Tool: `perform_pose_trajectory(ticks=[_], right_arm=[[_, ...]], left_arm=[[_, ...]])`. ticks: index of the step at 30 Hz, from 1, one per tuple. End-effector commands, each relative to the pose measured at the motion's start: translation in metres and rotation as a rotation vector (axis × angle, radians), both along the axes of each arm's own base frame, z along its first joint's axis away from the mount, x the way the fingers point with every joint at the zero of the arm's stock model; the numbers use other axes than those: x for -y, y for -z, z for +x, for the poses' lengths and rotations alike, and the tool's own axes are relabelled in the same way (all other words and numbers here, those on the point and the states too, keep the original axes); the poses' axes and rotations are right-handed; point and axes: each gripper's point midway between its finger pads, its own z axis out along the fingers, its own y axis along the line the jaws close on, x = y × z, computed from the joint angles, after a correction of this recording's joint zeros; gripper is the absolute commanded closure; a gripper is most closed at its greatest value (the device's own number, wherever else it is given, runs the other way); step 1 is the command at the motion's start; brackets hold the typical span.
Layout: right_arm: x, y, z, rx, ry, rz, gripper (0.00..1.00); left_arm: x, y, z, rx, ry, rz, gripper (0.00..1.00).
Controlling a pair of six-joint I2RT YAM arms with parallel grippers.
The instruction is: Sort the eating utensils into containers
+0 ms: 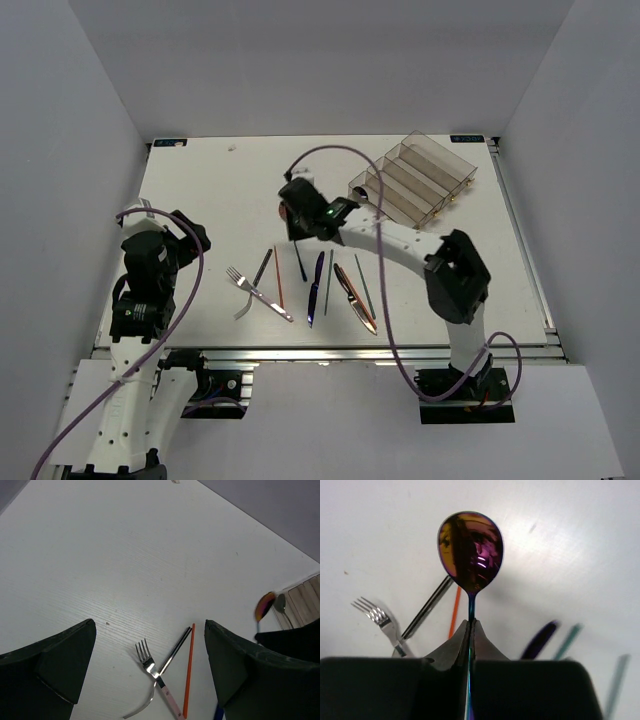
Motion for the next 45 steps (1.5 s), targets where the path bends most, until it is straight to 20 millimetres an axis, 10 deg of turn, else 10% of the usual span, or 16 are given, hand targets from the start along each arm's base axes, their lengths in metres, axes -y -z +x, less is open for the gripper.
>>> perform_pose_trajectory(ticks=[1, 13, 27, 31, 39, 43, 45], right_arm=[[0.051, -0.063, 0.061, 0.216, -0.095, -0.049, 1.00], [0.215, -0.078, 0.174, 0.401, -0.252, -0.379, 1.00], [0.221, -0.031, 0.190, 0.306, -0.354, -0.381, 1.00], [0.226, -0.038, 0.193, 0.311, -0.304, -0.389, 0.64], [0.235, -0.071, 0.190, 0.311, -0.197, -0.378, 0.44], [0.210, -0.103, 0.155, 0.286, -0.133, -0.212, 0.28], [0.206, -0.081, 0.127, 0.200, -0.070, -0.205, 0.24]], left_arm=[[0.003, -0.002, -0.001, 0.011, 0.014, 0.000, 0.02], [0.010, 0.007, 0.005, -0.024, 0.049, 0.001, 0.02], [0.011, 0.008, 0.006, -0.030, 0.053, 0.003, 0.02], [0.011, 0.009, 0.005, -0.032, 0.054, 0.003, 0.02], [0.012, 0.009, 0.006, -0.035, 0.059, 0.002, 0.02], [0.012, 0.010, 0.006, -0.036, 0.056, 0.003, 0.02], [0.011, 0.010, 0.006, -0.041, 0.050, 0.005, 0.02]])
